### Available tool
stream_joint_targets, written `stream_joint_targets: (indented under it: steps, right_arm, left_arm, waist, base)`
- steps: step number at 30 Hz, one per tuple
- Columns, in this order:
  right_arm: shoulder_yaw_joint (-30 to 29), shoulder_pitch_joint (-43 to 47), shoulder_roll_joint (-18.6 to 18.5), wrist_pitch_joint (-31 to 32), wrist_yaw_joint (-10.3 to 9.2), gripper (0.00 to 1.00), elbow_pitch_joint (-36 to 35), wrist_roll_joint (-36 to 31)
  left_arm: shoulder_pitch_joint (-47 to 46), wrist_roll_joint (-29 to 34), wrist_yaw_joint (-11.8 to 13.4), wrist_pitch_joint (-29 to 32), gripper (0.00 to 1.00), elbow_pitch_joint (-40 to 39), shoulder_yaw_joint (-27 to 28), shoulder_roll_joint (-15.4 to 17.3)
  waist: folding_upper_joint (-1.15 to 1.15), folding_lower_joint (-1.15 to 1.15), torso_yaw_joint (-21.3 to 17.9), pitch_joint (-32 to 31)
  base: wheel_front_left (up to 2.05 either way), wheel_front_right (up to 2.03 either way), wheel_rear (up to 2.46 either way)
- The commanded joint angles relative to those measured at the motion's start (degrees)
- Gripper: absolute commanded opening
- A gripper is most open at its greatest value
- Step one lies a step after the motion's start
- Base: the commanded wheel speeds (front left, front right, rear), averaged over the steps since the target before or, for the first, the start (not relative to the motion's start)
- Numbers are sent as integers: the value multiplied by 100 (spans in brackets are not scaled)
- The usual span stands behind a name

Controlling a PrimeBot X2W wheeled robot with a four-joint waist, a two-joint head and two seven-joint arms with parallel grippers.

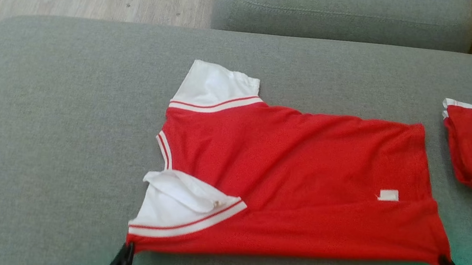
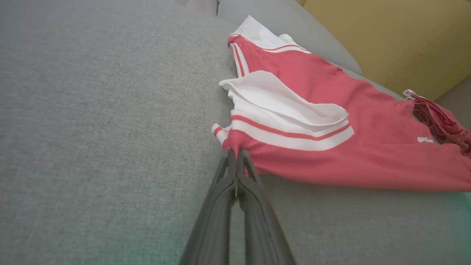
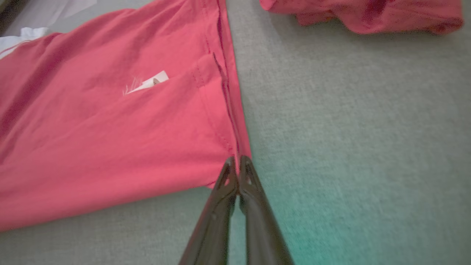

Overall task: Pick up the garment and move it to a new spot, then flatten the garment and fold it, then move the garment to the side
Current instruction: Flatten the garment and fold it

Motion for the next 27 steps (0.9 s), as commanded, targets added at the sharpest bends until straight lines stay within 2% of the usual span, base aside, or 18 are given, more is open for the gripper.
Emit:
stream_joint_targets:
  steps: [1, 5, 6, 7, 8, 9, 10, 11, 16, 20, 23, 27]
  right_arm:
    - [-30, 94, -175, 126, -5, 0, -392, 15]
    - [-124, 304, -112, 343, -5, 0, -732, -29]
    - [-126, 333, -105, 386, -5, 29, -786, -47]
    - [-132, 356, -98, 414, -5, 98, -836, -75]
    - [-146, 371, -78, 430, -5, 100, -890, -99]
    - [-159, 380, -57, 438, -5, 100, -946, -120]
    - [-168, 383, -39, 452, -5, 100, -996, -137]
    - [-169, 377, -26, 451, -5, 100, -1055, -152]
    - [-149, 288, 19, 391, -5, 100, -1300, -190]
    - [-11, 88, 67, 216, -5, 100, -1543, -206]
    - [213, -121, 68, 117, -5, 100, -1656, -240]
    - [502, -456, 1, 35, -5, 100, -1723, -216]
  left_arm:
    - [11, -25, 81, 79, 0, -332, 124, 137]
    - [115, -29, 176, 273, 0, -572, 93, 226]
    - [108, -28, 185, 315, 0, -604, 83, 241]
    - [94, -32, 190, 369, 0, -628, 69, 252]
    - [71, -37, 192, 435, 10, -651, 51, 263]
    - [41, -40, 197, 507, 31, -671, 34, 277]
    - [6, -42, 203, 593, 91, -688, 14, 295]
    - [-37, -41, 207, 678, 100, -714, -2, 318]
    - [-364, -1, 214, 931, 100, -947, 25, 454]
    - [-1121, 120, 92, 1217, 100, -1191, 122, 717]
    - [-1983, 90, -181, 1543, 100, -1253, 225, 920]
    - [-3323, -31, -664, 2134, 100, -838, 316, 1203]
  waist:
    - [0, 1, -12, 3]
    - [0, 1, -27, 22]
    - [0, 1, -29, 24]
    - [0, 1, -31, 27]
    - [0, 1, -34, 29]
    - [0, 1, -37, 35]
    - [0, 1, -42, 43]
    - [0, 1, -54, 58]
    - [0, 1, -119, 188]
    - [0, 1, -201, 465]
    - [0, 1, -297, 784]
    - [0, 1, -460, 1243]
  base:
    - [0, 0, 0]
    - [0, 0, 0]
    - [0, 0, 0]
    - [0, 0, 0]
    - [0, 0, 0]
    - [0, 0, 0]
    - [0, 0, 0]
    - [0, 0, 0]
    - [0, 0, 0]
    - [0, 0, 0]
    - [0, 0, 0]
    - [0, 0, 0]
